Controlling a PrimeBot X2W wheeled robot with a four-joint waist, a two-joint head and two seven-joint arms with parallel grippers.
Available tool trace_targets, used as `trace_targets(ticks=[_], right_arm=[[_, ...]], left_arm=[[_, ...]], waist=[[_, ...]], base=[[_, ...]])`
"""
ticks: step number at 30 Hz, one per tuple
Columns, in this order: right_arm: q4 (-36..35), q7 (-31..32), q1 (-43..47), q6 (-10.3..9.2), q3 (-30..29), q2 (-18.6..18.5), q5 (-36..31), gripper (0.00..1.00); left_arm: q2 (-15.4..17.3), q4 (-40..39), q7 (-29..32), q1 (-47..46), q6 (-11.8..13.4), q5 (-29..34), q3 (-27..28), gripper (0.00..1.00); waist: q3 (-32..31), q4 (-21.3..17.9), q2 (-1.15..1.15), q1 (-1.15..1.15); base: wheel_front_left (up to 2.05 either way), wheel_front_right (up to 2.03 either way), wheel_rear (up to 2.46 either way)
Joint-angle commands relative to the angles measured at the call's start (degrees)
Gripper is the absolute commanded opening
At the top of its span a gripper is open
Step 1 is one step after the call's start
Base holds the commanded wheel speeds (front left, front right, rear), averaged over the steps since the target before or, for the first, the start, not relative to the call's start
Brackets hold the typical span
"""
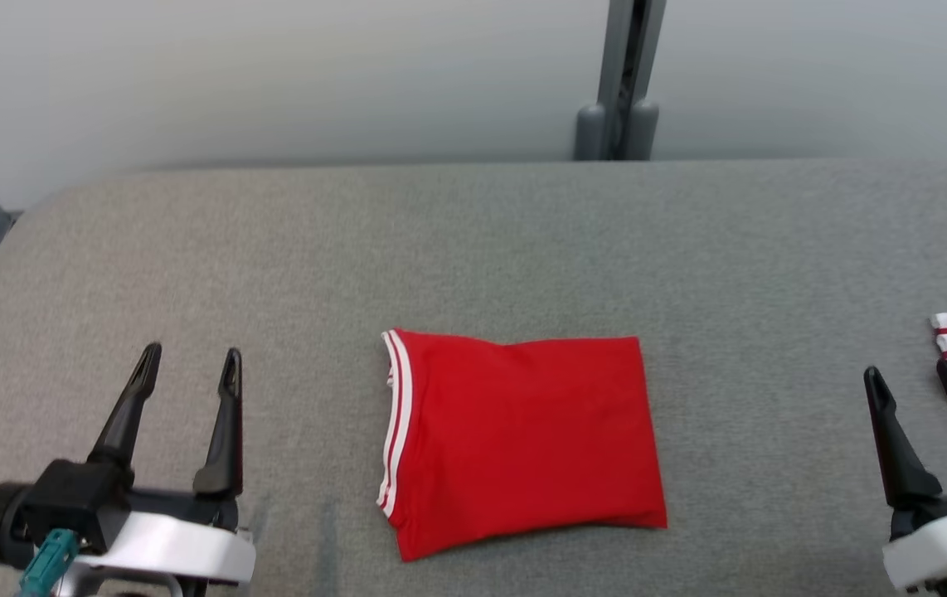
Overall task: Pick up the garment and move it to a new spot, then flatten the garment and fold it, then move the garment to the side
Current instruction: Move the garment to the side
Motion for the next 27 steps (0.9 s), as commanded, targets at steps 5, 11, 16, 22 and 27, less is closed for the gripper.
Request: trace_targets(ticks=[5,11,16,22,27], right_arm=[[1.5,1.0,-4.6,-0.02,2.2,-1.7,0.3,1.0],[6.5,2.0,-8.7,-0.02,7.3,-3.1,1.0,1.0],[12.2,3.0,-11.5,-0.02,11.6,-3.7,1.2,1.0],[16.2,4.2,-13.2,-0.02,15.3,-4.5,3.1,1.0],[16.5,5.6,-13.1,-0.02,16.6,-5.2,4.1,0.0]], left_arm=[[-1.2,0.7,-2.0,-6.0,-1.6,0.4,-0.7,1.0],[-3.2,3.1,-4.3,-11.0,-3.0,0.7,-1.7,1.0],[-4.8,5.5,-5.5,-13.7,-4.0,0.8,-2.4,1.0],[-6.2,8.2,-6.4,-16.5,-5.7,1.1,-2.5,1.0],[-6.8,9.7,-6.7,-17.2,-6.3,1.2,-1.7,1.0]], waist=[[7.6,4.8,0.0,0.0],[12.8,7.9,0.0,0.0],[15.5,9.8,0.0,0.0],[17.0,11.3,0.0,0.0],[17.2,11.2,0.0,0.0]], base=[[0.0,0.0,0.0],[0.0,0.0,0.0],[0.0,0.0,0.0],[0.0,0.0,0.0],[0.0,0.0,0.0]])
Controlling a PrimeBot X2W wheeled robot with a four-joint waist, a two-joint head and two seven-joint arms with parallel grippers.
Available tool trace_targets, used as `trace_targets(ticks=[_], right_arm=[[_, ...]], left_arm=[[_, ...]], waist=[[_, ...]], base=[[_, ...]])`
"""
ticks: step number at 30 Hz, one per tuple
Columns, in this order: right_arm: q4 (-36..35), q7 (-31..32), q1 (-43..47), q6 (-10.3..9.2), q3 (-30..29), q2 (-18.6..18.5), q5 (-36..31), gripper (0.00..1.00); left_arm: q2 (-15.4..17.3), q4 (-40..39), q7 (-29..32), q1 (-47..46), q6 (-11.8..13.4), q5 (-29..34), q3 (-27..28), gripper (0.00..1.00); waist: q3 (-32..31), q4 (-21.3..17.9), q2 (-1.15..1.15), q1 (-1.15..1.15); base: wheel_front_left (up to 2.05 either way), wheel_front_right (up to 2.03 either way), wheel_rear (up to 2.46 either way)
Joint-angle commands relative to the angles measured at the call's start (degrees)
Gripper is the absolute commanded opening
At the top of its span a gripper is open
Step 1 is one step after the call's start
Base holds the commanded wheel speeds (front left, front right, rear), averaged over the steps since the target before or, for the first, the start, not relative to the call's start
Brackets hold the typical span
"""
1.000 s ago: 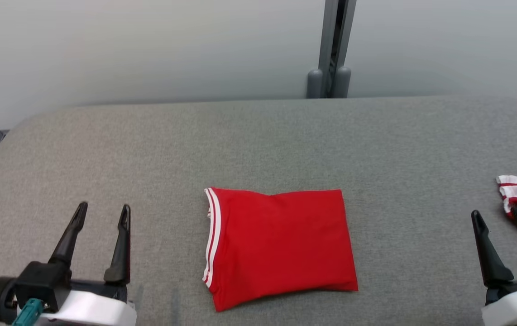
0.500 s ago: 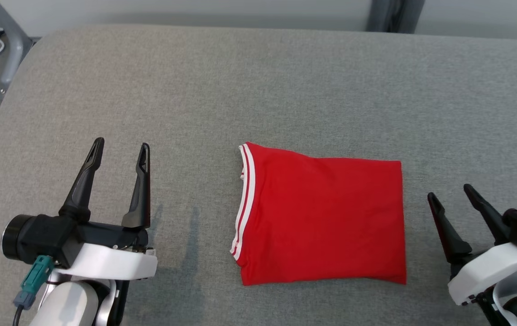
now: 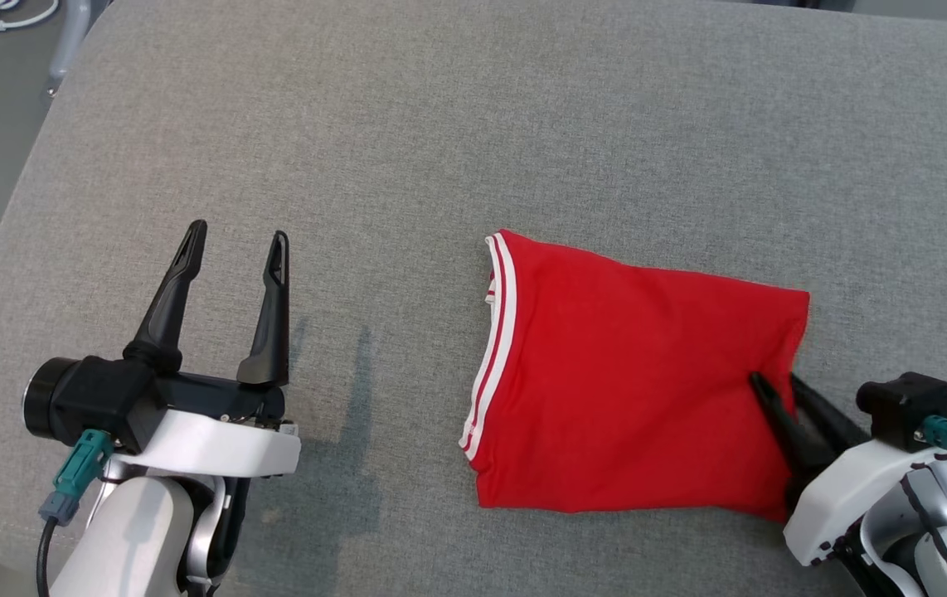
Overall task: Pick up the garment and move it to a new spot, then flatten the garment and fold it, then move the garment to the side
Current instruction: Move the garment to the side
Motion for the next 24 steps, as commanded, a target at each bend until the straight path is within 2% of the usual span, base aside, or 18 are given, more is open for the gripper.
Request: trace_targets(ticks=[1,7,16,17,24], right_arm=[[0.3,0.7,0.0,-0.02,0.5,-0.6,0.1,0.0],[-2.0,0.4,-0.5,-0.06,1.5,-2.0,-0.8,0.0],[-5.2,-1.1,1.7,-0.04,1.0,-3.9,-3.1,0.0],[-6.1,-1.3,2.1,-0.03,0.8,-5.0,-3.8,0.0],[-8.2,-2.1,0.6,-0.04,1.4,-10.7,-4.8,0.0]], left_arm=[[0.0,0.4,-0.4,-1.1,-0.4,0.3,0.5,1.0],[0.5,0.7,-0.4,-1.1,-1.1,1.1,1.6,1.0],[2.3,-1.7,-0.2,0.4,-1.0,2.6,2.5,1.0],[3.0,-2.6,0.2,0.1,-1.0,2.9,2.6,1.0],[4.8,-6.5,2.6,-0.6,-0.4,4.3,2.0,1.0]], waist=[[0.0,-0.2,0.0,0.0],[-0.8,-2.8,0.0,0.0],[-1.7,-12.2,0.0,0.0],[-1.3,-14.8,0.0,0.0],[0.8,-22.3,0.0,0.0]], base=[[0.0,0.0,0.0],[0.0,0.0,0.0],[0.0,0.0,0.0],[0.0,0.0,0.0],[0.0,0.0,0.0]])
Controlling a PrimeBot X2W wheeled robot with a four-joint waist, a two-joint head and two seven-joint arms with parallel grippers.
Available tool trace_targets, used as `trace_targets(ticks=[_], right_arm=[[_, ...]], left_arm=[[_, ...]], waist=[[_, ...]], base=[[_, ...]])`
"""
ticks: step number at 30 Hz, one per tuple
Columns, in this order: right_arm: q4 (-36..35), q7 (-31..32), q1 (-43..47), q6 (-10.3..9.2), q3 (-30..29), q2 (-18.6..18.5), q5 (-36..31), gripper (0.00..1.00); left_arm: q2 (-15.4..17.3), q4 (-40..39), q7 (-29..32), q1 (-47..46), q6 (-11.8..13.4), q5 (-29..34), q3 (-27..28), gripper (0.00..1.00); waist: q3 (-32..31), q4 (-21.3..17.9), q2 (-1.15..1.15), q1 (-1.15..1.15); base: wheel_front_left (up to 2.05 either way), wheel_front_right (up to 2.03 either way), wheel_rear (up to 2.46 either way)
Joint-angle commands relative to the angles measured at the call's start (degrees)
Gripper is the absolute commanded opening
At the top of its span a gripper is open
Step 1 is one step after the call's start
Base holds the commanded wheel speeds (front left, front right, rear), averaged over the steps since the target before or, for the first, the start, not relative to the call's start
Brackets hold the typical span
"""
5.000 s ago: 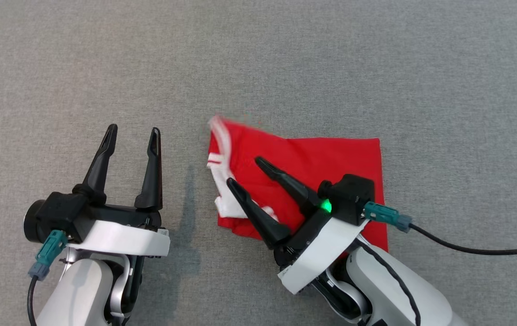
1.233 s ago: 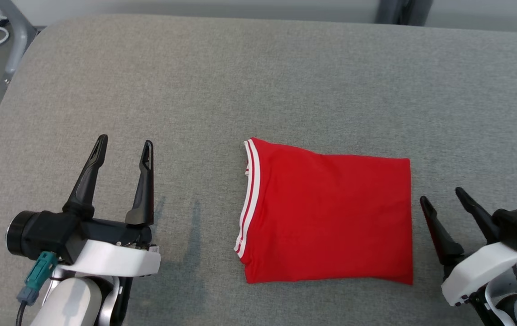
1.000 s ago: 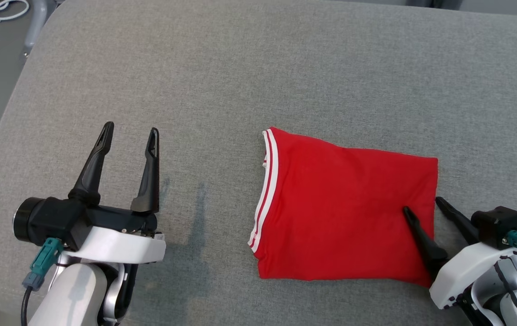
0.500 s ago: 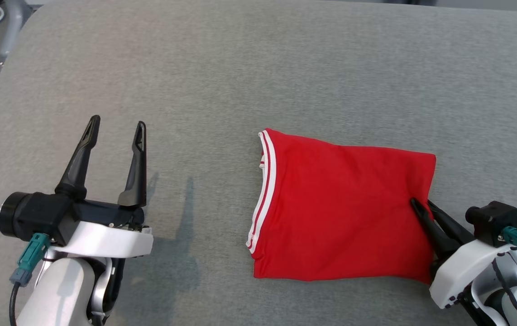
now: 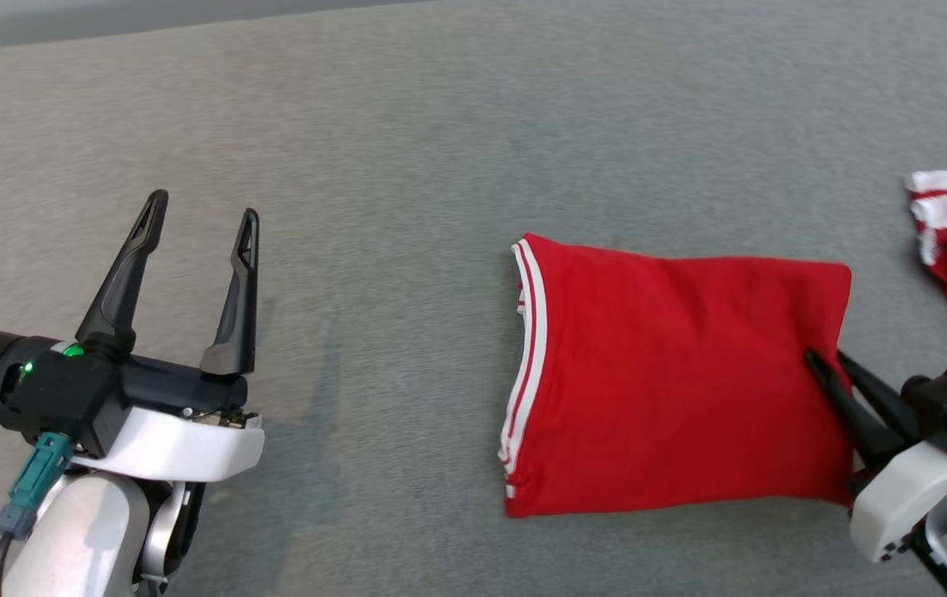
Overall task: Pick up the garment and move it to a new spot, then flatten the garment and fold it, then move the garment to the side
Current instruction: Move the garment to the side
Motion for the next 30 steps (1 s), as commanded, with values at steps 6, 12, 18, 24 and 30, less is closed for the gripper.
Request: trace_targets(ticks=[6,12,18,24,30], right_arm=[[1.6,-3.3,-7.3,-0.06,1.3,-6.6,-2.2,0.0],[8.9,-9.0,-15.8,-0.1,-0.9,-13.4,-4.0,0.0],[17.1,-13.5,-21.9,-0.1,-4.8,-17.3,-3.1,0.0],[24.8,-16.1,-27.9,-0.1,-4.7,-18.8,-2.3,0.0],[35.4,-16.3,-33.8,-0.1,-4.9,-14.8,-1.2,1.0]], left_arm=[[1.9,-4.2,2.8,-1.4,0.9,1.8,-0.2,1.0],[4.3,-7.4,6.2,-4.0,-0.1,2.9,-0.5,1.0],[5.5,-9.3,8.4,-6.3,-0.6,3.6,-0.9,1.0],[6.5,-10.9,10.1,-8.3,-1.0,4.4,-1.0,1.0],[6.7,-11.8,11.1,-9.9,-1.3,4.9,-1.8,1.0]], waist=[[4.5,-8.0,0.0,0.0],[8.9,-11.1,0.0,0.0],[12.6,-12.3,0.0,0.0],[15.7,-12.5,0.0,0.0],[17.1,-12.0,0.0,0.0]], base=[[0.0,0.0,0.0],[0.0,0.0,0.0],[0.0,0.0,0.0],[0.0,0.0,0.0],[0.0,0.0,0.0]])
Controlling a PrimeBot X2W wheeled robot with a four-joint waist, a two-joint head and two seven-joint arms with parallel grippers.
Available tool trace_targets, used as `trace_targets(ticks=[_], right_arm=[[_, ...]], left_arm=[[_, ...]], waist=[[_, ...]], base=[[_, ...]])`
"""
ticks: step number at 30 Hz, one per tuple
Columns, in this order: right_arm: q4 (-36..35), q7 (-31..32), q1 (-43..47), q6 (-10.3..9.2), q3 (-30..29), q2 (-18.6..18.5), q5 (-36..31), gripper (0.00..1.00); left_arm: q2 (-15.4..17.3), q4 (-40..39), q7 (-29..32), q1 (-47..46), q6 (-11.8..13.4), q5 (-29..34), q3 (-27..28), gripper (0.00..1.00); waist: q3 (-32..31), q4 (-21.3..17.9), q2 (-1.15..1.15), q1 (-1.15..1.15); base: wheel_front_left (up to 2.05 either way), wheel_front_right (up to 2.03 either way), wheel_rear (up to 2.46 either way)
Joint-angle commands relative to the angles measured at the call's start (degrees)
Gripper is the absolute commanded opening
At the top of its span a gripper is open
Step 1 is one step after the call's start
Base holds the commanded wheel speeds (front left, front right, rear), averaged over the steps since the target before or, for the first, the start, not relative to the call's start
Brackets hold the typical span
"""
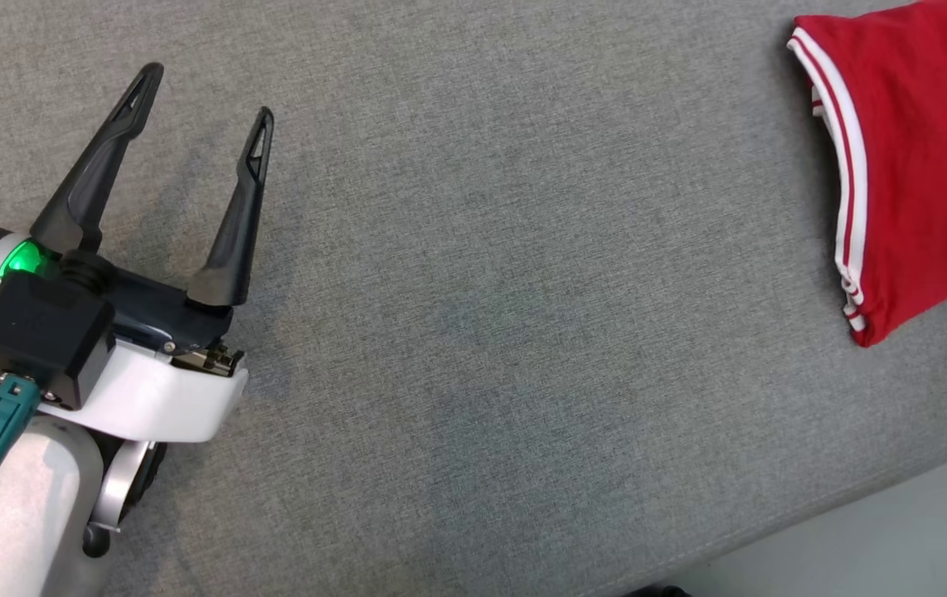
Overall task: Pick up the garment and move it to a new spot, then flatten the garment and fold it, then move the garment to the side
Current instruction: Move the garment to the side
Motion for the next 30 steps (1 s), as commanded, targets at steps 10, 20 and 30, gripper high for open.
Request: trace_targets(ticks=[10,20,30], right_arm=[[9.0,-4.6,-3.0,-0.14,-6.4,7.2,2.0,1.0],[-5.7,-5.3,6.0,-0.11,-14.3,17.0,4.6,1.0],[-28.2,-0.3,19.8,-0.1,-14.3,27.8,3.2,1.0]], left_arm=[[-0.7,0.7,-0.8,0.2,0.8,-1.3,0.5,1.0],[-3.3,4.1,-5.2,6.6,4.0,-4.6,2.7,1.0],[-5.6,6.4,-8.8,14.0,6.8,-7.6,4.6,1.0]], waist=[[-1.6,1.0,0.0,0.0],[-9.8,3.7,0.0,0.0],[-16.7,9.2,0.0,0.0]], base=[[0.0,0.0,0.0],[0.0,0.0,0.0],[0.0,0.0,0.0]])
